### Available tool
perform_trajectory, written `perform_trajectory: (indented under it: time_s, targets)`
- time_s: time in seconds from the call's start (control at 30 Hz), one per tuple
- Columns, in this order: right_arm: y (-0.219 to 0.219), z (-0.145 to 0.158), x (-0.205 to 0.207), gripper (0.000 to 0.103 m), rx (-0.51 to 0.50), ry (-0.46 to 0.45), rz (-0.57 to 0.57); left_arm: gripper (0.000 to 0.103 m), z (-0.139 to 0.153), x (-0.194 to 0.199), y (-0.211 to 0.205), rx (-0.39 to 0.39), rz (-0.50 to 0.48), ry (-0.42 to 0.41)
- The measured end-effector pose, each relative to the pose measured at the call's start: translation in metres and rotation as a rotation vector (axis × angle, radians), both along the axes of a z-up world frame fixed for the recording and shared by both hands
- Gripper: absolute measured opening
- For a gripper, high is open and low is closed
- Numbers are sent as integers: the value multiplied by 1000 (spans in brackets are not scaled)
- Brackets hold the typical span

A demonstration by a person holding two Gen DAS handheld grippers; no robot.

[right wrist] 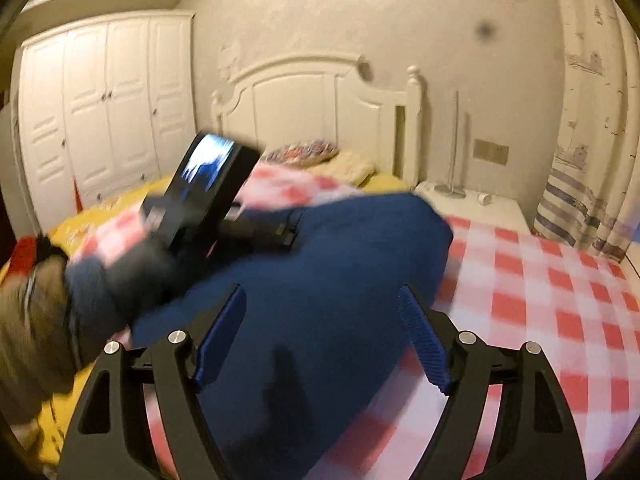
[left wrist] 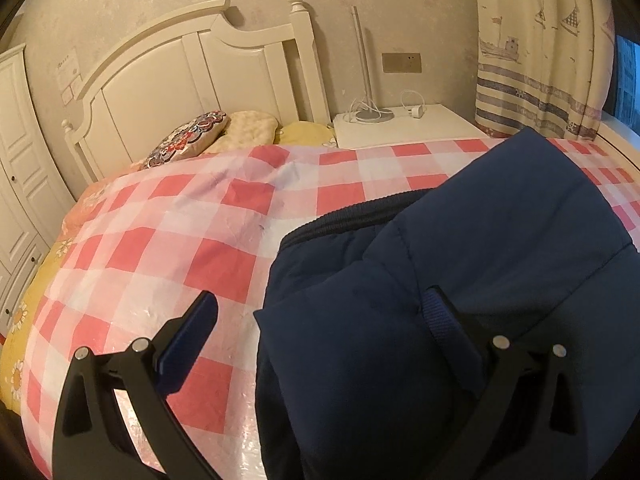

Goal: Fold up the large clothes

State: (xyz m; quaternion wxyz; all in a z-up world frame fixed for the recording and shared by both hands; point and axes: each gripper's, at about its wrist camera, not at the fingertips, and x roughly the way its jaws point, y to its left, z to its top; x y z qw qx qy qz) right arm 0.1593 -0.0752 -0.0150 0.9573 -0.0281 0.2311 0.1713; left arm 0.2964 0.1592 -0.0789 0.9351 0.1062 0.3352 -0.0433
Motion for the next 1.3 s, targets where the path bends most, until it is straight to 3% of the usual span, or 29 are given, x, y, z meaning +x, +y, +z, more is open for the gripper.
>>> perform_trajectory:
  time_s: [0.13,0.27,0.37,0.43,0.53,0.63,0.7,0.8,0.9,1.07,1.17,1.3]
  targets:
    - [-6,-4,52,64,-13,27,-17,101,0,-1,4,-22,4,-1]
    - [-11,-32,101,57,-64,109,-51,101,0,0,7,-42,10,5]
    - [-22,-50,122,57,38,204,-3,101,-3,6,14,-80,22,35]
    - [-19,-41,124,57,-8,216,13,101,-4,8,17,-105,15,51]
    - [-17,-19,131,57,-46,166,15,101,-4,7,18,-111,14,47]
    - [-16,-5,163,53,-51,147,6,101,-4,7,19,-118,15,46]
    - [-8,-11,186,51,-96,161,5,101,-4,6,20,-122,16,44]
    - [7,-44,214,51,-224,216,2,101,-6,9,24,-138,31,57]
    - [7,-45,217,51,-246,240,12,101,-10,15,30,-189,18,107]
    - [-9,-19,225,50,-189,200,-19,101,-12,18,30,-198,11,123]
    - [-8,-53,250,51,-248,279,-24,101,-12,18,30,-197,14,121]
    - [-21,-66,260,52,-132,326,-23,101,-15,22,31,-208,17,140]
